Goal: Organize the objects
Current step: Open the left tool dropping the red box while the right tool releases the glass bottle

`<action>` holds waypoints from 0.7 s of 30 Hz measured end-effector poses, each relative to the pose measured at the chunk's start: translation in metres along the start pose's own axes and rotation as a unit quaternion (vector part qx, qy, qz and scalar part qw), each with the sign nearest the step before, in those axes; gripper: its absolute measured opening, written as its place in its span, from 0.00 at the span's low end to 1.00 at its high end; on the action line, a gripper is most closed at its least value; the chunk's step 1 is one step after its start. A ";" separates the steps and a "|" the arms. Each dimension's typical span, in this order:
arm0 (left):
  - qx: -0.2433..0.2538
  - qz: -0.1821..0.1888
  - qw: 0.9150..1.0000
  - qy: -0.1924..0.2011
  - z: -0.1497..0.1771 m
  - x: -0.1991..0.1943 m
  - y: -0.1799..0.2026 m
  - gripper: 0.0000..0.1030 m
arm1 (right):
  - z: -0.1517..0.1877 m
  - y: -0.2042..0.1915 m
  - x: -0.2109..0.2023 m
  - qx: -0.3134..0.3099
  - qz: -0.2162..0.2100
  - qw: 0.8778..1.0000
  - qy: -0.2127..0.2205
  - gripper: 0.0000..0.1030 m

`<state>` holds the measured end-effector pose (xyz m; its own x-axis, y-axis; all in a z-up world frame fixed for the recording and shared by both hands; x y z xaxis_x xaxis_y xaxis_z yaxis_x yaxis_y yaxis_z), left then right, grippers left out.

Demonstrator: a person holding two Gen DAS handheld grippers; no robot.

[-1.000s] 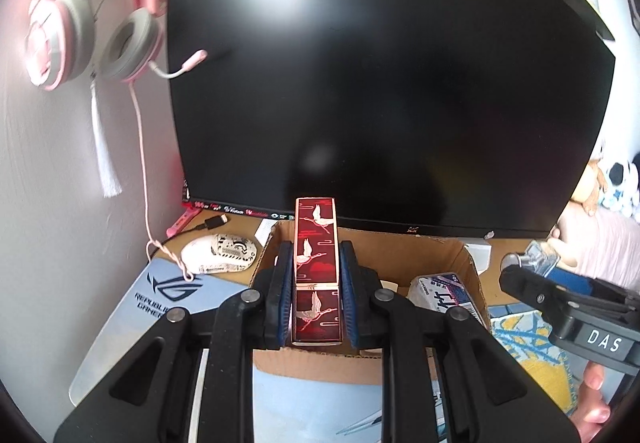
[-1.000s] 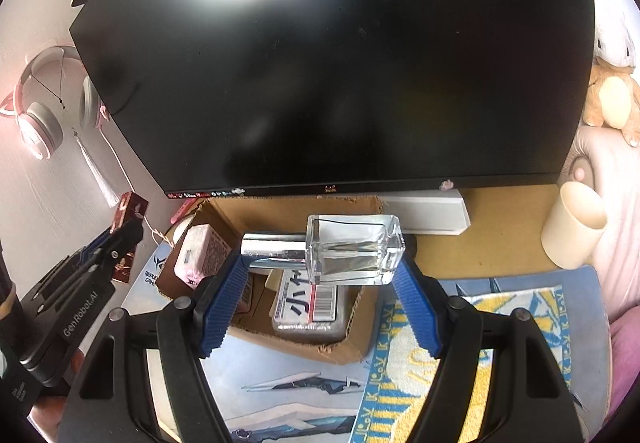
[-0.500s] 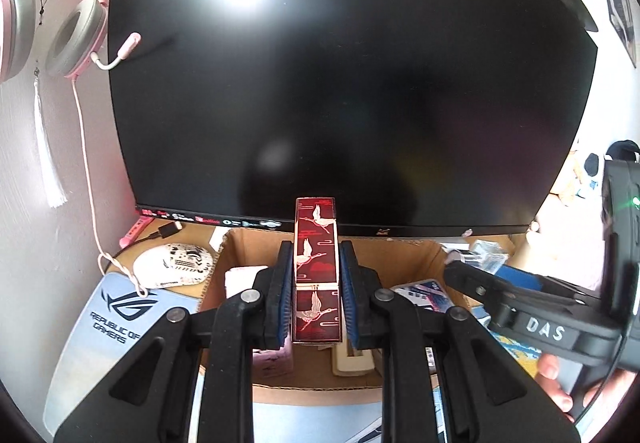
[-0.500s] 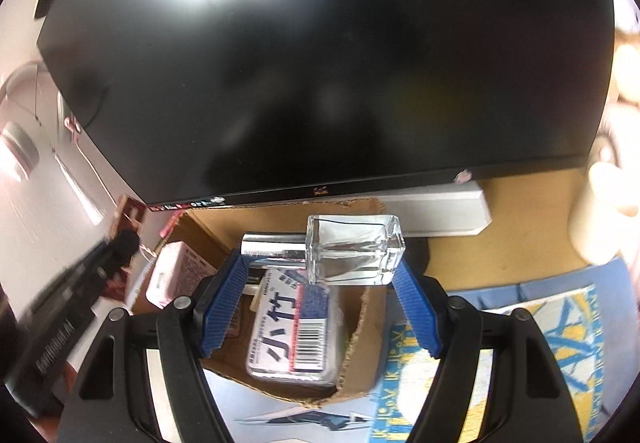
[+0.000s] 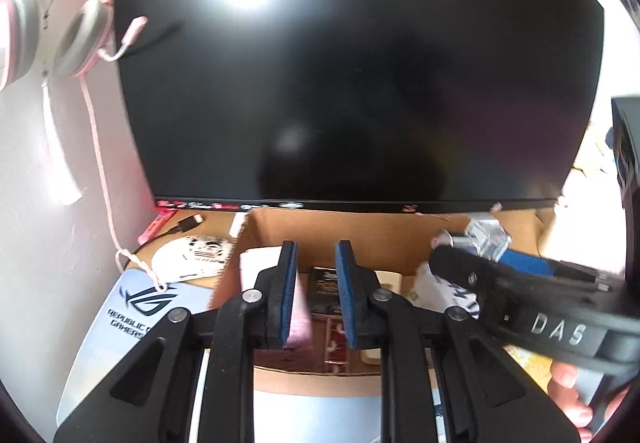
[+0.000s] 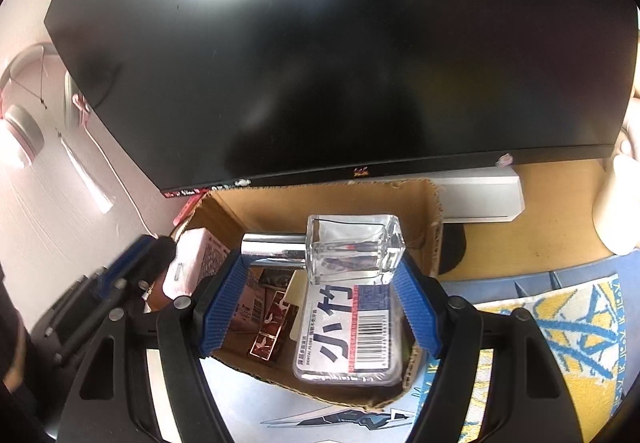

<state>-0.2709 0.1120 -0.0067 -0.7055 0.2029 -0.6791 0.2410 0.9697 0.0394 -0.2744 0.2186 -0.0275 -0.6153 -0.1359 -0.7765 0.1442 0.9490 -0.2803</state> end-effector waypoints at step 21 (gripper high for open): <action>-0.151 -0.075 0.986 0.006 0.006 -0.025 -0.100 0.99 | 0.020 -0.056 0.015 -0.130 0.076 0.989 -0.001 0.77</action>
<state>-0.2734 0.0086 0.0024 -0.7264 0.0547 -0.6850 -0.0740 0.9848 0.1571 -0.2759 0.1575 -0.0350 -0.6002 0.0131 -0.7997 0.0312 0.9995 -0.0069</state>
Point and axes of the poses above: each gripper's, at about its wrist camera, not at the fingertips, and x roughly the way its jaws point, y to its right, z to its underside, the point moved 8 cm from there along x, roughly the way its jaws point, and after that the axes turned 13 degrees about -y, right-handed, at the moved point
